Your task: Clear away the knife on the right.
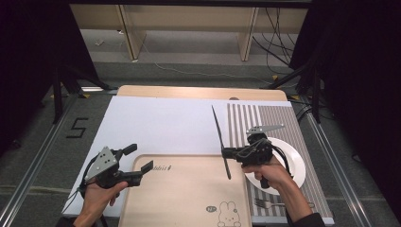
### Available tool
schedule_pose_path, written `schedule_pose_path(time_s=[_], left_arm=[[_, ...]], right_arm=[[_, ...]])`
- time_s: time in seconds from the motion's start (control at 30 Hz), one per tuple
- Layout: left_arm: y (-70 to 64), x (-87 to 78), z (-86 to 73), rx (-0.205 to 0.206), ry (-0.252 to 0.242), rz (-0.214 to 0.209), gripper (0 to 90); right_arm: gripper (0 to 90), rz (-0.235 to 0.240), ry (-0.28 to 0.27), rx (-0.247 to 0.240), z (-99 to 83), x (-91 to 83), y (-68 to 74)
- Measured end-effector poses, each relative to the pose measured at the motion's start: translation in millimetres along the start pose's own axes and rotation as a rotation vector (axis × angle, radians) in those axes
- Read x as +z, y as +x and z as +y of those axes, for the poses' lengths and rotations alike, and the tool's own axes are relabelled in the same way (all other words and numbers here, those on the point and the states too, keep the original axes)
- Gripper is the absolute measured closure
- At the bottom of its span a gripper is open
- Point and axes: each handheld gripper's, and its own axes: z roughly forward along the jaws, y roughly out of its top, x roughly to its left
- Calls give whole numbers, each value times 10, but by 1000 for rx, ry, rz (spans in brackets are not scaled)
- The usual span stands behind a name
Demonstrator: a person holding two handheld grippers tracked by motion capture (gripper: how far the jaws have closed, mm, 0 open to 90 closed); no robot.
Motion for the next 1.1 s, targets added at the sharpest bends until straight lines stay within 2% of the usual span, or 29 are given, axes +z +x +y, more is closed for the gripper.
schedule_pose_path(time_s=[0.1,0.17,0.2,0.27,0.43,0.77,0.9,0.93,1.0,1.07,1.1], left_arm=[[-1,-3,1,0,-2,0,159],[2,2,-3,-1,-7,-3,159],[0,2,-2,0,-8,-4,160],[-3,-4,2,0,-2,1,159],[-6,-5,3,1,0,0,159],[-4,3,-5,-1,-5,-6,160],[-11,-7,4,6,-3,-4,159],[-12,-9,4,3,-3,-2,159],[-10,-8,1,1,-1,-2,160],[-11,-8,1,0,-2,-4,159],[-12,-9,3,0,-3,-3,160]], right_arm=[[807,-4,-4,6,-55,-5,72],[807,16,0,6,-98,-12,108],[807,10,7,8,-119,-20,129],[807,33,6,26,-191,-13,189],[807,25,30,21,-270,-8,273],[807,49,62,30,-453,-6,447],[807,30,86,40,-499,-13,515],[807,20,86,28,-508,-16,520],[807,19,96,34,-519,-33,542],[807,9,96,7,-533,-47,567],[806,18,105,2,-541,-51,575]])
